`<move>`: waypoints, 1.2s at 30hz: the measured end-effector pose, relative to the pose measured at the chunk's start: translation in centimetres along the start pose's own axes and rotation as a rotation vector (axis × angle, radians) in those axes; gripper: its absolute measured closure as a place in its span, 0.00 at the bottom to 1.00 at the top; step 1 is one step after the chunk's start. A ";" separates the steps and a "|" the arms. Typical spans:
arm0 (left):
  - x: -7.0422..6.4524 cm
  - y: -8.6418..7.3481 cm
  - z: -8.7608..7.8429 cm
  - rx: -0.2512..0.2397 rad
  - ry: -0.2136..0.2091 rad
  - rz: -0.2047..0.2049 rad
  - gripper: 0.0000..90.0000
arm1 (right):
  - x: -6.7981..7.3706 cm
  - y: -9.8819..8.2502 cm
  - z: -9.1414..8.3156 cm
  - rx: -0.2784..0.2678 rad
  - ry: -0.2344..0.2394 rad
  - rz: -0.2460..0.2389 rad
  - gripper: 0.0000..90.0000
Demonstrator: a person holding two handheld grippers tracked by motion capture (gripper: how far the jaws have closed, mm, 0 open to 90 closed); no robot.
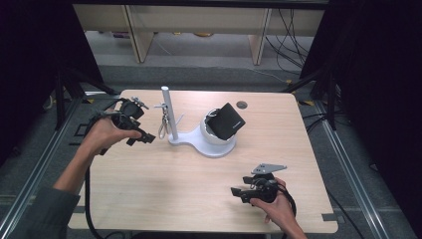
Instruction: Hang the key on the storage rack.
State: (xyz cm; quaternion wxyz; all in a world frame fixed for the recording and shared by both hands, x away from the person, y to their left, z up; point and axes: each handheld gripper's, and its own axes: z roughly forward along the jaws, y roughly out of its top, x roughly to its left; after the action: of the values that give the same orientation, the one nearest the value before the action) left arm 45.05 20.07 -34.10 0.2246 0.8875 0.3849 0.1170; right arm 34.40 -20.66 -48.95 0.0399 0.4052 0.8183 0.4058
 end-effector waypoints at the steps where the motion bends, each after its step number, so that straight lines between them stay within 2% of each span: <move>1: -0.1 -0.2 0.1 -0.001 -0.007 -0.002 0.26 | -0.1 0.0 0.0 0.000 -0.003 -0.005 0.36; 2: -0.3 -0.5 0.2 -0.007 -0.018 -0.001 0.26 | -0.2 0.0 0.0 -0.005 -0.007 -0.008 0.36; 3: -0.5 -0.7 0.3 -0.009 -0.019 0.005 0.26 | 0.0 0.0 0.0 0.004 -0.001 0.026 0.36; 7: -1.1 -1.6 0.4 -0.016 -0.034 0.013 0.25 | -0.3 0.0 0.1 -0.010 -0.007 -0.006 0.35; 8: -1.3 -1.8 0.4 -0.024 -0.043 0.012 0.25 | -0.1 0.0 0.1 0.003 -0.001 0.014 0.35; 9: -1.3 -1.8 0.4 -0.024 -0.043 0.012 0.24 | -0.1 0.0 0.2 0.000 0.012 0.011 0.35; 12: -1.8 -2.8 0.3 -0.047 -0.062 0.010 0.23 | 0.2 0.0 0.2 0.009 0.008 0.017 0.36; 15: -2.4 -3.6 0.3 -0.068 -0.073 0.025 0.23 | 0.0 0.1 0.2 0.008 0.002 -0.002 0.35; 17: -2.8 -4.2 0.4 -0.070 -0.073 0.029 0.23 | 0.1 0.0 0.2 0.012 0.008 0.013 0.35; 19: -3.0 -4.7 0.8 -0.075 -0.079 0.043 0.23 | 0.0 0.1 0.3 0.007 0.007 -0.003 0.35; 21: -3.3 -5.2 1.2 -0.076 -0.085 0.035 0.23 | 0.1 0.0 0.4 0.008 0.018 0.012 0.35; 24: -3.5 -5.7 1.5 -0.084 -0.091 0.038 0.23 | 0.1 0.0 0.4 0.013 0.000 -0.004 0.35; 28: -4.0 -6.5 1.5 -0.091 -0.110 0.036 0.22 | -0.1 0.0 0.3 0.017 0.001 0.022 0.35; 29: -4.3 -6.8 1.5 -0.098 -0.112 0.041 0.22 | -0.2 0.0 0.4 0.012 -0.001 0.005 0.35; 30: -4.5 -6.9 1.5 -0.107 -0.107 0.043 0.22 | -0.1 0.0 0.3 0.018 0.001 0.020 0.35; 31: -4.7 -7.1 1.5 -0.107 -0.111 0.052 0.22 | -0.1 0.0 0.3 0.008 -0.007 0.002 0.35; 32: -4.8 -7.2 1.6 -0.111 -0.111 0.055 0.22 | 0.0 -0.1 0.5 0.002 0.017 0.011 0.35; 34: -5.2 -7.4 1.6 -0.117 -0.115 0.067 0.22 | 0.1 0.0 0.5 0.009 0.015 0.011 0.35; 35: -5.5 -7.6 1.7 -0.126 -0.123 0.068 0.22 | -0.1 0.1 0.5 0.008 -0.002 -0.011 0.35; 36: -5.5 -7.6 1.7 -0.126 -0.123 0.068 0.22 | -0.1 0.1 0.5 0.008 -0.002 -0.011 0.35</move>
State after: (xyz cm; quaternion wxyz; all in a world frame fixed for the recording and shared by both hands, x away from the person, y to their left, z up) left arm 37.20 20.03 -39.49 0.2992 0.8897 0.3319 0.0937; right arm 34.67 -20.38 -49.24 0.0412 0.4013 0.8220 0.4019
